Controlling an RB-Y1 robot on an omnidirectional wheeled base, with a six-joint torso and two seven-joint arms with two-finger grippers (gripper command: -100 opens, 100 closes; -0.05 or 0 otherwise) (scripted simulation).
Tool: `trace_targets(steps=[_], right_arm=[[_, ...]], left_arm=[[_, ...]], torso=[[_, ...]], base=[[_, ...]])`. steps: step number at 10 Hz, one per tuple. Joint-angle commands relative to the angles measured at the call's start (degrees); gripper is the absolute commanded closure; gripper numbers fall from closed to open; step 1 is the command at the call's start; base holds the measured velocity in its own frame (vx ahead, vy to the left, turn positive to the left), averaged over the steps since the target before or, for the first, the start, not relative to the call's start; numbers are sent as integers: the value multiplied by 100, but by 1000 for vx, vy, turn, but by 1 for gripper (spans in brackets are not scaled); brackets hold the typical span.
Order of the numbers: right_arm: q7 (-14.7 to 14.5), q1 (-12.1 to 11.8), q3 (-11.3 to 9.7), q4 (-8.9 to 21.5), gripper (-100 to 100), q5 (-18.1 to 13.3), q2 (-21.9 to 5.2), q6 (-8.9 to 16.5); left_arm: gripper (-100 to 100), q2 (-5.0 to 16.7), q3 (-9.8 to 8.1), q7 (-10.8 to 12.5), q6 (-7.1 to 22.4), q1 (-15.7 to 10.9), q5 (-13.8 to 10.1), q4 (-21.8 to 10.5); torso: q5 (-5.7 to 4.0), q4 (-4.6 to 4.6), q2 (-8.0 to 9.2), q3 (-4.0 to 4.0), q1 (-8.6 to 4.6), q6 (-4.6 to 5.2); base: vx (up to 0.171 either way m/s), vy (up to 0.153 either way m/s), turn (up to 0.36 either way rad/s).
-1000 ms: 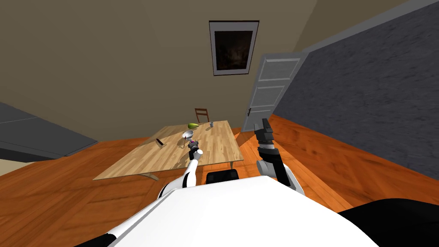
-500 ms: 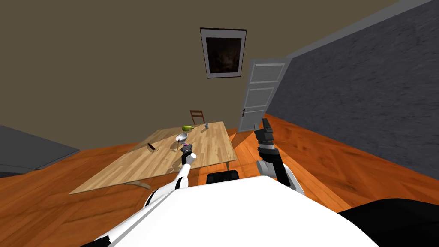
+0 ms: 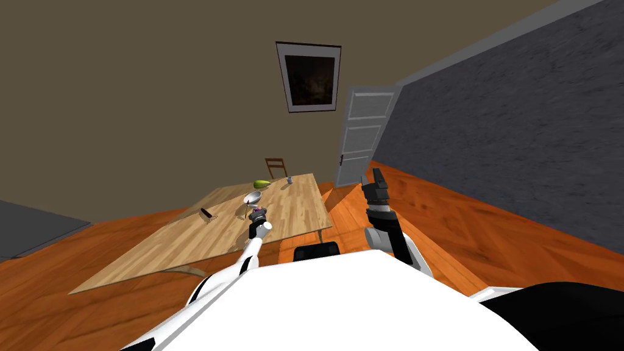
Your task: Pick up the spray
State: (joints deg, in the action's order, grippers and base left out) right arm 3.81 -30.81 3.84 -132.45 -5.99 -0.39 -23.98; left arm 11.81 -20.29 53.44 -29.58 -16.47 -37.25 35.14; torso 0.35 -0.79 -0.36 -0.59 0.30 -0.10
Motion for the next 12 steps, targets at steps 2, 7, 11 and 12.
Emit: trace_targets(steps=[2, 7, 11, 12], right_arm=[[0, 0, -1, 0, 0, 0, 1, 0], [0, 0, 0, 0, 0, 0, 1, 0], [0, 0, 1, 0, 0, 0, -1, 0], [0, 0, 0, 0, 0, 0, 0, 0]], left_arm=[[100, 290, 94, 237, 98, 193, -101, 57], [100, 1054, 421, 946, 178, 614, -342, -76], [100, 1416, 530, 1291, 204, 754, -423, -120], [100, 1449, 530, 1294, 204, 754, -423, -114]], torso=[[-2, -1, -7, -4, -16, 5], [1, -8, -14, -11, -11, 1], [11, -6, -9, -8, 28, 3], [10, -6, -9, -8, 18, 5]], base=[[25, -107, -98], [13, -100, -95], [3, -45, -45], [7, -69, -60]])
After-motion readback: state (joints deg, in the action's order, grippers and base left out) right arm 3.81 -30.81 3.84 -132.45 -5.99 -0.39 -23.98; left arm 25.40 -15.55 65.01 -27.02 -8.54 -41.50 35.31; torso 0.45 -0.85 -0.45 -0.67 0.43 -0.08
